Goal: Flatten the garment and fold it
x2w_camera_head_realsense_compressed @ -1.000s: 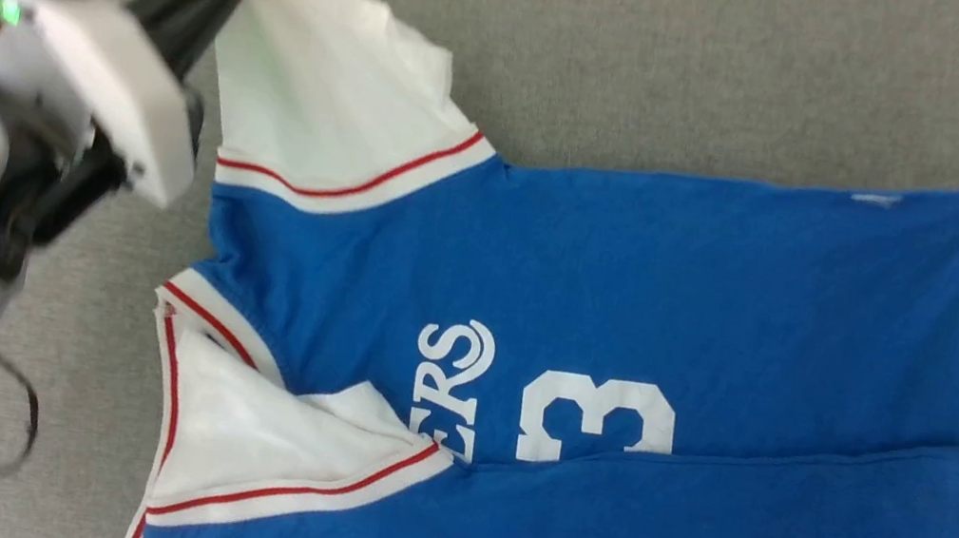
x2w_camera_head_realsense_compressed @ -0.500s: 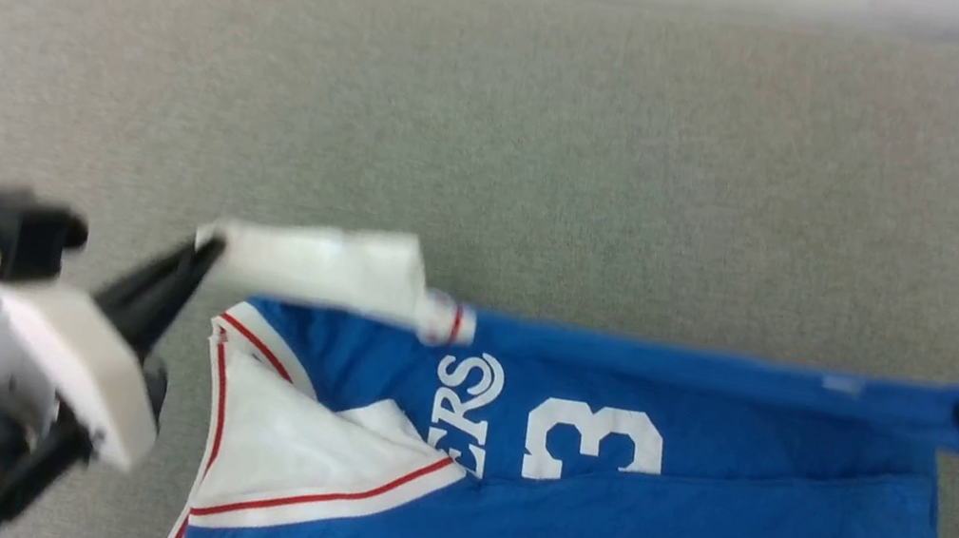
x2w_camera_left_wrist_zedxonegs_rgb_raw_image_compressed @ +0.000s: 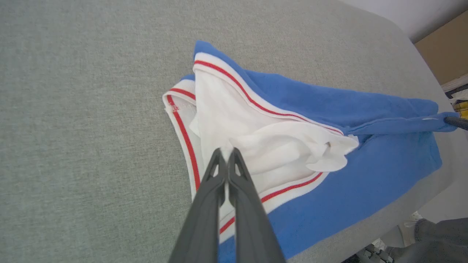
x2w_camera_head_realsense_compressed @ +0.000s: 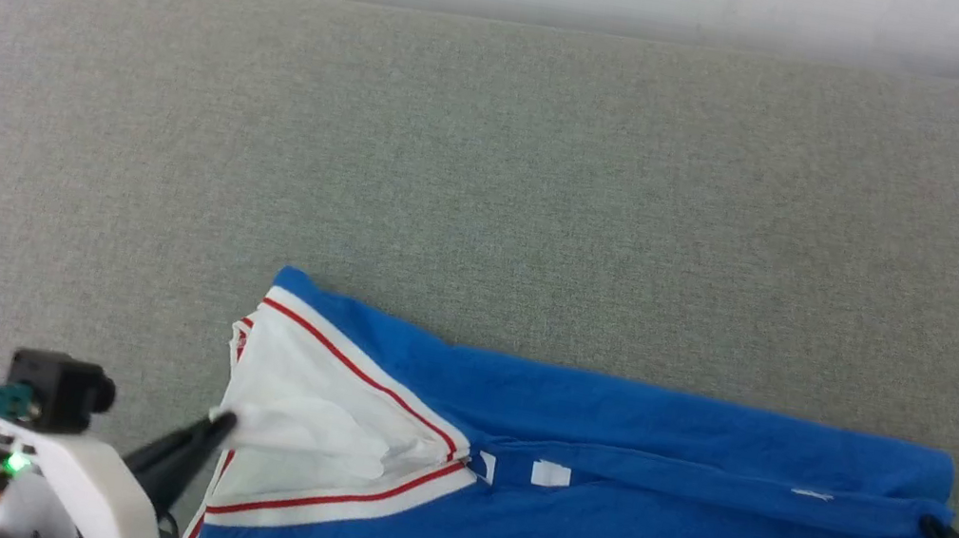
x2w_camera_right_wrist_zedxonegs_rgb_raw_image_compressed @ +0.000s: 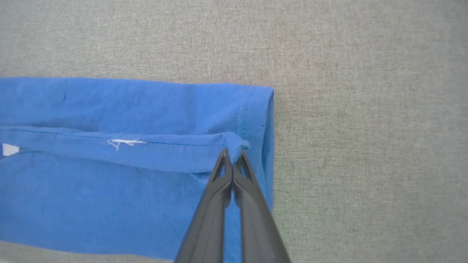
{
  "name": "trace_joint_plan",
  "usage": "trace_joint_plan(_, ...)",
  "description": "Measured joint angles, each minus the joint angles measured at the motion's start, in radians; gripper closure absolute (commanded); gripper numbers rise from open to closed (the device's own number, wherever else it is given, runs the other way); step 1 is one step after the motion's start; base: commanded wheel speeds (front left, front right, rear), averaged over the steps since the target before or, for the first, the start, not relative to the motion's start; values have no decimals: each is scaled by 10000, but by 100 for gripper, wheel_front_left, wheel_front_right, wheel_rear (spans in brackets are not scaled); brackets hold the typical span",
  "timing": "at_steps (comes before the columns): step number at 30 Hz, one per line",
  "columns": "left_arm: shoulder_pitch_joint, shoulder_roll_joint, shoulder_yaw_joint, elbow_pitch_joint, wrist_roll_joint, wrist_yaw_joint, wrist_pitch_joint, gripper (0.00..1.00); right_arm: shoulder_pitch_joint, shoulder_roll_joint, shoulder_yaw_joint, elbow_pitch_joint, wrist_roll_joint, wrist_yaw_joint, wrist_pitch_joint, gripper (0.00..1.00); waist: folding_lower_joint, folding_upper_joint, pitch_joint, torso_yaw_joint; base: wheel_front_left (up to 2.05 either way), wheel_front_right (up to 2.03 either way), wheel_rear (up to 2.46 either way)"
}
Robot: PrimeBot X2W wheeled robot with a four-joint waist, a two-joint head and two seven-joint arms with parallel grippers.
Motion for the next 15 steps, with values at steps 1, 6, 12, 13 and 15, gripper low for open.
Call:
trace_joint_plan(1,-4,-77,-128,86,29,0,69,100,-2,10,56,88,-50,0,-13,100,0,0,20,-8,0,0,0)
trace_joint_plan(6,-309,-821,-631,1114,67,-48,244,100,-172,130,476,677,-213,0,-224,100,0,0,151,-47,0,0,0)
trace_joint_plan(12,-900,-1586,-849,2778,-84,-403,253,98,-583,182,832,1434,-301,0,-579,76,0,0,168,-126,0,0,0)
trace_joint_plan(13,-966,-1666,-840,2890,-117,-414,224,84,-620,174,849,1517,-301,0,-656,57,0,0,153,-134,0,0,0)
trace_joint_plan(15,-1030,-1816,-817,2968,-209,-483,167,63,-652,182,851,1578,-242,0,-784,0,1,0,127,-122,0,0,0)
